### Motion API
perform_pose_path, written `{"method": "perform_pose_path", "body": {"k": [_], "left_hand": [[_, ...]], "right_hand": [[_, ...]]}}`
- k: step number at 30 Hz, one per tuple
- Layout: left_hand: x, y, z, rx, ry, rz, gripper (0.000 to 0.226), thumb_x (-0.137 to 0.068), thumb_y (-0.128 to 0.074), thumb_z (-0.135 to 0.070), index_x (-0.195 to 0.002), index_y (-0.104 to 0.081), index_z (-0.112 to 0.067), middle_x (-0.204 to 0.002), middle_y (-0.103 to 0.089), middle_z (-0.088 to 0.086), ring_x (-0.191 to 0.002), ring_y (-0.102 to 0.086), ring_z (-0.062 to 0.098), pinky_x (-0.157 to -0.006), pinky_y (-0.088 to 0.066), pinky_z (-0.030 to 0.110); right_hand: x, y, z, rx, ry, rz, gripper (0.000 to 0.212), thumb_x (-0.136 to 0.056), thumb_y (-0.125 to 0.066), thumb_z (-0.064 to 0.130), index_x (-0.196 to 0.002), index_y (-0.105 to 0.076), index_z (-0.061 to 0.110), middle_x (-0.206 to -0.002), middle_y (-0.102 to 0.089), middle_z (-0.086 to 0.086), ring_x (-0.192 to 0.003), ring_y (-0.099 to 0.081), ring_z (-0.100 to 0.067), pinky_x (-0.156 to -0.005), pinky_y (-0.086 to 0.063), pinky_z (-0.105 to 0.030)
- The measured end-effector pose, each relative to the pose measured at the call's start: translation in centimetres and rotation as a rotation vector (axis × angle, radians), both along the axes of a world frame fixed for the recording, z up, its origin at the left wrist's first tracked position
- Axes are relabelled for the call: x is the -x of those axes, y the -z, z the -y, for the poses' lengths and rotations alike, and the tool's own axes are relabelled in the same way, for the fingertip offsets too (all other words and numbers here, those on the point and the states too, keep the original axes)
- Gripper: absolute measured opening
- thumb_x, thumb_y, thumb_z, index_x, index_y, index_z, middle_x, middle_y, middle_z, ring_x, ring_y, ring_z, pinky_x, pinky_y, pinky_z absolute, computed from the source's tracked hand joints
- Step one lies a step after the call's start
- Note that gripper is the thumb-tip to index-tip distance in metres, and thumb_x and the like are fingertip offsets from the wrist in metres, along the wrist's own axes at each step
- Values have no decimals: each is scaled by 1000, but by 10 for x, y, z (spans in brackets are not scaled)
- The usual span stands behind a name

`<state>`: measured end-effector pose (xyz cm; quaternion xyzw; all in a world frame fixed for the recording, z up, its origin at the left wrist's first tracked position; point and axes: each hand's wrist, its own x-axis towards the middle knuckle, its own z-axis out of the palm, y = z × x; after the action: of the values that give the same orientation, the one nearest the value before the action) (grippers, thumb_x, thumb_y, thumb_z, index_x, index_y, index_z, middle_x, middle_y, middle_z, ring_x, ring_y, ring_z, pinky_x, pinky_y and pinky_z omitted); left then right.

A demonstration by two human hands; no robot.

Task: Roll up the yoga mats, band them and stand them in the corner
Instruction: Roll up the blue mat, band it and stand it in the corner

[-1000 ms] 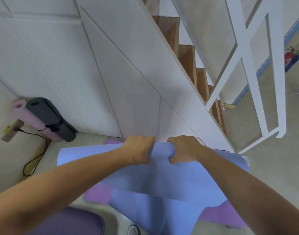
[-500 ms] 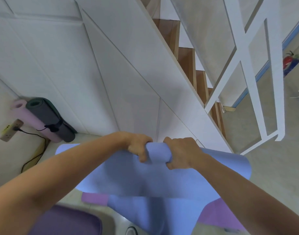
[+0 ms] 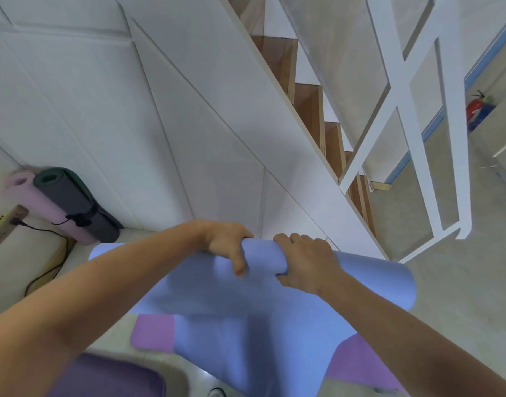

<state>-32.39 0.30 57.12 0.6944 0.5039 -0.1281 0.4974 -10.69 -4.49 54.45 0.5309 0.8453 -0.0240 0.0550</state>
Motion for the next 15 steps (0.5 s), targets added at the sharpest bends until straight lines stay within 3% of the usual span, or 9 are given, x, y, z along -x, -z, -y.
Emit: {"method": "perform_pose_path", "body": {"k": [2, 5, 7, 9, 11, 13, 15], "left_hand": [[-2, 0, 0, 18, 27, -23, 74, -37, -83, -34, -107, -64, -24, -106, -73, -1, -96, -72, 24, -84, -60, 47], [-11, 4, 10, -328, 219, -261, 86, -51, -84, -43, -129, -49, -31, -119, -61, -9, -104, -63, 20, -85, -53, 38], [-16, 11, 21, -662, 289, -380, 76, -65, -79, -41, -131, -45, -26, -118, -59, -5, -102, -63, 25, -73, -44, 34], [-17, 18, 30, -814, 251, -383, 61, -71, -73, -38, -123, -47, -23, -113, -62, 0, -98, -64, 29, -69, -45, 35], [-16, 17, 24, -753, 201, -364, 56, -70, -74, -38, -118, -50, -23, -108, -66, 0, -95, -65, 29, -70, -45, 34], [-14, 10, 14, -598, 153, -341, 55, -66, -79, -37, -114, -56, -24, -104, -68, 0, -93, -64, 28, -69, -44, 32], [-8, 1, 5, -365, 79, -223, 51, -61, -85, -30, -106, -63, -23, -100, -70, -2, -89, -66, 24, -72, -53, 33]], "right_hand": [[2, -5, -4, 111, 10, -26, 54, -79, -66, 46, -126, -48, 27, -97, -62, 4, -78, -55, -23, -66, -38, -30], [2, -16, -16, 310, 33, -15, 50, -72, -68, 44, -117, -49, 33, -83, -58, 9, -74, -56, -20, -62, -39, -28], [3, -22, -24, 373, 60, -49, 45, -69, -72, 41, -107, -50, 35, -77, -55, 11, -69, -55, -15, -59, -39, -27], [6, -26, -27, 358, 41, -2, 44, -69, -73, 42, -103, -46, 36, -73, -52, 12, -61, -50, -9, -56, -37, -24], [6, -25, -25, 310, 22, 39, 59, -71, -72, 47, -121, -44, 36, -82, -57, 12, -66, -54, -11, -59, -38, -25], [1, -17, -19, 235, -6, 53, 94, -70, -75, 55, -148, -26, 34, -112, -58, 8, -94, -60, -21, -70, -41, -31], [-2, -9, -9, 118, -34, 107, 109, -71, -76, 60, -156, -14, 30, -129, -50, 1, -110, -53, -26, -75, -39, -36]]}}
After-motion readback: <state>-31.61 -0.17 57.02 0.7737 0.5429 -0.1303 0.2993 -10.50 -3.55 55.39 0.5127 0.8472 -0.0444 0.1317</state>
